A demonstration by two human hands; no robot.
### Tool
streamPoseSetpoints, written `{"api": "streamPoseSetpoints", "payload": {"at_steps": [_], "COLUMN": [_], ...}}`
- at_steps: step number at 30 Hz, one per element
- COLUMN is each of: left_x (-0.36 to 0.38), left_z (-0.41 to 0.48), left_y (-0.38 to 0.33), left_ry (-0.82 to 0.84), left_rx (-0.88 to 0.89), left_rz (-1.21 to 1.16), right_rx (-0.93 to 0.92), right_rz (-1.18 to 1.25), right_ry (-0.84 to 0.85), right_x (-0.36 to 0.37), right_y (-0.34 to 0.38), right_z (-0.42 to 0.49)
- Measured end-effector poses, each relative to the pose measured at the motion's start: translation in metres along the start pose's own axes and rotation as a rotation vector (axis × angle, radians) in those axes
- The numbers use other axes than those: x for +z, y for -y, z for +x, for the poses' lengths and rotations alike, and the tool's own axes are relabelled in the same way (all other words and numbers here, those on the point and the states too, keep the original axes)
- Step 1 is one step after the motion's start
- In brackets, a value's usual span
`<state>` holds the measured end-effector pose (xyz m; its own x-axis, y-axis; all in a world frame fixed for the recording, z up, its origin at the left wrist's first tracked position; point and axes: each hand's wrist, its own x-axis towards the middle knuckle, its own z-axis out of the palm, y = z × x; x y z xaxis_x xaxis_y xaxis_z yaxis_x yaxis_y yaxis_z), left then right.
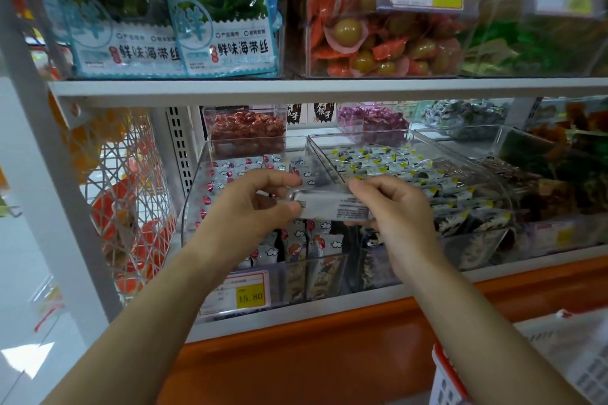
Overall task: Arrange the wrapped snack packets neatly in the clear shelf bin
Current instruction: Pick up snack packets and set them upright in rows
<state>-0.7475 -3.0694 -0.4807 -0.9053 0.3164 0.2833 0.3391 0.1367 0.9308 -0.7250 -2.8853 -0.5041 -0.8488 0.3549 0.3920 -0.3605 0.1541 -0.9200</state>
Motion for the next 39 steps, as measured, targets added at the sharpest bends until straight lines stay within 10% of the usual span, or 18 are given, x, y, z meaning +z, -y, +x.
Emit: {"api": "streamPoseSetpoints", "payload": {"at_steps": [25, 31, 39], "left_x": [-0.007, 0.004, 0.006], "left_z": [0.005, 0.004, 0.013], "left_y": [0.006, 0.010, 0.018], "left_ry": [-0.067, 0.022, -0.101], "left_rx": [-0.123, 0.026, 0.130], "left_rz": [-0.047, 0.256, 0.427], "right_rx": [0.079, 0.064, -0.111], "right_rz": [0.126, 0.132, -0.050], "right_ry": [0.175, 0.014, 0.218], "right_x": [-0.001, 0.003, 0.006], "right_y": [0.002, -0.005, -0.002], "right_z": [-0.002, -0.001, 0.006]}}
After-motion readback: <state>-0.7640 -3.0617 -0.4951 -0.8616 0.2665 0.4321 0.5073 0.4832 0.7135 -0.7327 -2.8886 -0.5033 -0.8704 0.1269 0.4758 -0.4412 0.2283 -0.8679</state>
